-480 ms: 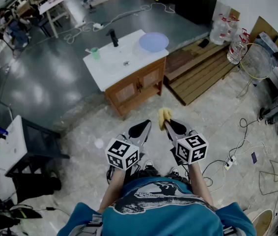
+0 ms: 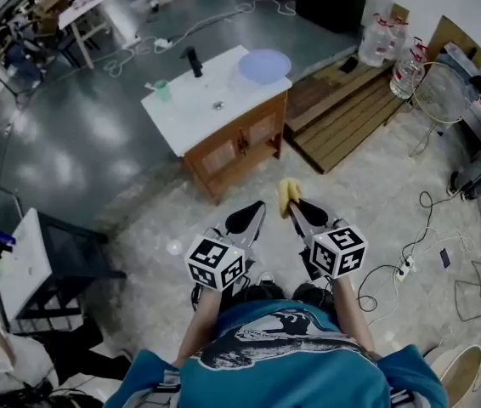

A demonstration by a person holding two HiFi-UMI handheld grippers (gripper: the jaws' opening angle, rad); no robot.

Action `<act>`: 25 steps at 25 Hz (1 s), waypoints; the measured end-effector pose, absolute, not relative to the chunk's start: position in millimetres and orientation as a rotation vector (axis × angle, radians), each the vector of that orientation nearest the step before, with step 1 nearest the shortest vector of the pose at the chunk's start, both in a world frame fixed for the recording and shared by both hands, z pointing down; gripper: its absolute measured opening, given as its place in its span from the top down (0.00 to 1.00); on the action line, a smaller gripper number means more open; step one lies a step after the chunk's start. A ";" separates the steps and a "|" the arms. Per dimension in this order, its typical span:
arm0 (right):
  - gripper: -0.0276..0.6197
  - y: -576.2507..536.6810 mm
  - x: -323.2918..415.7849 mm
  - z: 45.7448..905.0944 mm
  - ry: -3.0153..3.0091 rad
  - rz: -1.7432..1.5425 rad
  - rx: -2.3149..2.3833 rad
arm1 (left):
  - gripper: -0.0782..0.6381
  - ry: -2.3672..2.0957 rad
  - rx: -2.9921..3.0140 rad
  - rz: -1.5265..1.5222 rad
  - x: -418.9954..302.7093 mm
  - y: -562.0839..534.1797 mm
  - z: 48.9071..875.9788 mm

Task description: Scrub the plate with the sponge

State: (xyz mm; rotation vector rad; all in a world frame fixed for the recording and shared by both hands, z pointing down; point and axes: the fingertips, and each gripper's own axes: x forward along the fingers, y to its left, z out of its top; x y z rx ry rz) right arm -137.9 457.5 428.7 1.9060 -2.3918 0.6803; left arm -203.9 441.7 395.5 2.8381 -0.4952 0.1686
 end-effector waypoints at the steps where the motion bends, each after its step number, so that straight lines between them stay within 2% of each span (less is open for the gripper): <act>1: 0.91 458.6 -138.3 428.7 -2.382 0.679 1.914 | 0.87 -0.487 2.838 0.166 -204.4 441.2 395.6; 16: 0.91 436.0 -128.4 442.3 -2.328 0.721 1.926 | 0.87 -0.464 2.785 0.154 -198.4 406.0 411.1; 25: 0.91 367.7 -88.7 458.7 -2.375 0.751 1.863 | 0.87 -0.496 2.767 0.178 -155.7 346.5 423.2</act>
